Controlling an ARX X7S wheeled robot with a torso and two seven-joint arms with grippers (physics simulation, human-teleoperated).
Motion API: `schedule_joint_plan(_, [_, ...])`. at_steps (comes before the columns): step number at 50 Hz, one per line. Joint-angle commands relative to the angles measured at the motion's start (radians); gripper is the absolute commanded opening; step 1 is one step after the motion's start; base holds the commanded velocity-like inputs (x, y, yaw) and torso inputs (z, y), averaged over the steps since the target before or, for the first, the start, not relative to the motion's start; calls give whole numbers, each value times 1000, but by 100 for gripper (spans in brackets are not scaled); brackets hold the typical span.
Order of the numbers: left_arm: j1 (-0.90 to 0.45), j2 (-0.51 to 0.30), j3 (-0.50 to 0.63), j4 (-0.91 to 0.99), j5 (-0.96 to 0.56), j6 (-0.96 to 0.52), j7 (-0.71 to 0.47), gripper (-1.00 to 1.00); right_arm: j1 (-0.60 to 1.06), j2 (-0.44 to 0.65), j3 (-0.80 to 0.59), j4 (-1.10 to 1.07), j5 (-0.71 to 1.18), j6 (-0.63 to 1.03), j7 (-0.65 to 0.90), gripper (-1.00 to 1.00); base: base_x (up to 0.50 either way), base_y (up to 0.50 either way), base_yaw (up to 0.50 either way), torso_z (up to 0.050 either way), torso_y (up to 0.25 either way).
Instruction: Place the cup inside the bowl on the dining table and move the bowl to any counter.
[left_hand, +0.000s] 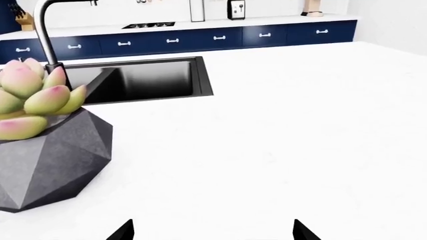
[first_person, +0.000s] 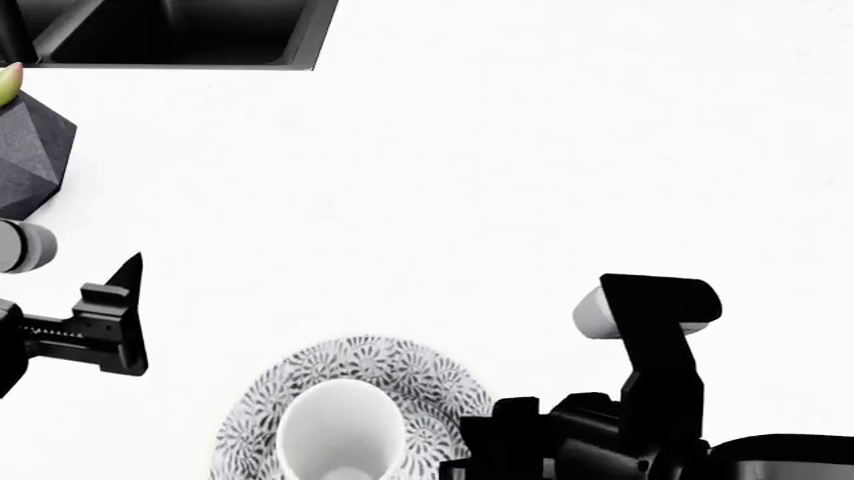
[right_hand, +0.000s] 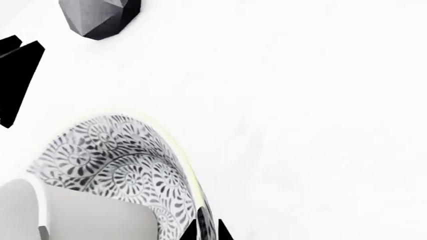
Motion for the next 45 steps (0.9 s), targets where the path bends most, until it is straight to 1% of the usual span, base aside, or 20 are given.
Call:
schedule_joint_plan(1, [9,-4,-6,3,-5,6,-2,100,15,8,33,-2,13,-46,32,-100,0,0,0,0,0])
schedule_joint_plan(10, [48,3,-11,7,1,40,3,100,-27,44,90,3,32,-117,106,-100,0,0,0,0,0])
schedule_joint_plan(17, [62,6,-24,32,-7,52,-8,100,-10,72,123,6,32,-148,141,-100,0,0,0,0,0])
schedule_joint_plan(21, [101,12,-40,45,-7,81,-9,100,-7,87,138,6,14,-161,138,-100,0,0,0,0,0])
schedule_joint_plan(24, [97,7,-53,50,-20,73,-18,100,-3,92,138,13,-4,-165,133,-100,0,0,0,0,0])
schedule_joint_plan(29, [155,-4,-60,127,-9,82,-56,100,-8,95,143,7,-7,-173,139,-100,0,0,0,0,0])
schedule_joint_plan(30, [159,-22,-32,155,17,73,-61,100,-7,96,143,7,-6,-173,139,-100,0,0,0,0,0])
schedule_joint_plan(32, [169,-29,-34,194,10,56,-88,100,-2,101,144,7,2,-170,145,-100,0,0,0,0,0])
schedule_joint_plan(35, [181,-48,-3,243,61,47,-127,100,2,105,149,9,17,-172,155,-100,0,0,0,0,0])
schedule_joint_plan(38, [235,-53,-26,305,89,68,-183,100,-1,106,153,9,15,-178,154,-100,0,0,0,0,0])
schedule_joint_plan(39, [269,-53,-49,327,83,84,-192,100,-1,106,154,11,14,-181,154,-100,0,0,0,0,0])
schedule_joint_plan(41, [293,-40,-58,332,85,108,-193,100,0,105,153,15,11,-181,152,-100,0,0,0,0,0])
schedule_joint_plan(45, [299,-34,-70,332,78,117,-198,100,-2,105,155,16,16,-184,154,-100,0,0,0,0,0])
